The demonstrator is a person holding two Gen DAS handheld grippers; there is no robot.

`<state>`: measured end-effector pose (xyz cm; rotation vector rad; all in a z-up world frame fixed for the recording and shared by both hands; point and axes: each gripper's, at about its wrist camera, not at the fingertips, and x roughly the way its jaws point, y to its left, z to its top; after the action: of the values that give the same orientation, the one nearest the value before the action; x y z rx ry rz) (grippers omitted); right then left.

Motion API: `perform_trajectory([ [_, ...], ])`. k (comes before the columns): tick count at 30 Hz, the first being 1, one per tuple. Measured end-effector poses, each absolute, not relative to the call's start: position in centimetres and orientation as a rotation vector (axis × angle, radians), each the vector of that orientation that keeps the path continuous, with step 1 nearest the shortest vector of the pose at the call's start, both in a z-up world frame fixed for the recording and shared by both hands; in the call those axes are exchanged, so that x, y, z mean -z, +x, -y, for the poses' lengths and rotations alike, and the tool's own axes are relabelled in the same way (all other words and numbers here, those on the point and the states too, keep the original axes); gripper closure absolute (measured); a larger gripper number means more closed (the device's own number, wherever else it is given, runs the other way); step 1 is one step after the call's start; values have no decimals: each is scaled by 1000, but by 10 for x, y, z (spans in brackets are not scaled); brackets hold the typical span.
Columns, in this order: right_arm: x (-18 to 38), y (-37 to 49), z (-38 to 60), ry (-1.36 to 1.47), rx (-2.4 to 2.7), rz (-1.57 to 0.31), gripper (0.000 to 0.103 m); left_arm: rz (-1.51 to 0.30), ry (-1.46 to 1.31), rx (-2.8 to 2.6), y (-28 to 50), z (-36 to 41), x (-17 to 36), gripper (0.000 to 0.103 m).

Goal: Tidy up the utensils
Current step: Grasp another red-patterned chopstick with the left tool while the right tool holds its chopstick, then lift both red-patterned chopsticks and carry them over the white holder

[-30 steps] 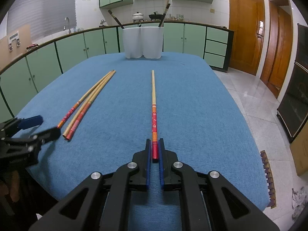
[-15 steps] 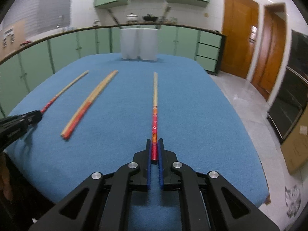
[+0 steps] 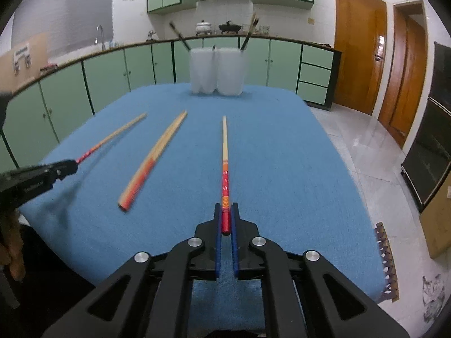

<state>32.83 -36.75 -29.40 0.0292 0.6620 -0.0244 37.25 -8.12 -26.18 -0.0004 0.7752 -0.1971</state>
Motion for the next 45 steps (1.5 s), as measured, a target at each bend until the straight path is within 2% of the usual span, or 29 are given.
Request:
perform_trajectory([
  [8,203,310,368,9,-21,-544,97,-682,6,228,350,79,176,98],
  [18,154,326,361,-37,-75,-555,97,-594,32,277,340,83,111,98],
  [30,128,381,364,-80,-124,-639,97,-654,26,380,377,79,85,98],
  [45,97,449,378,-58,-164,-755,97,-741,67,434,431,93,80,98],
])
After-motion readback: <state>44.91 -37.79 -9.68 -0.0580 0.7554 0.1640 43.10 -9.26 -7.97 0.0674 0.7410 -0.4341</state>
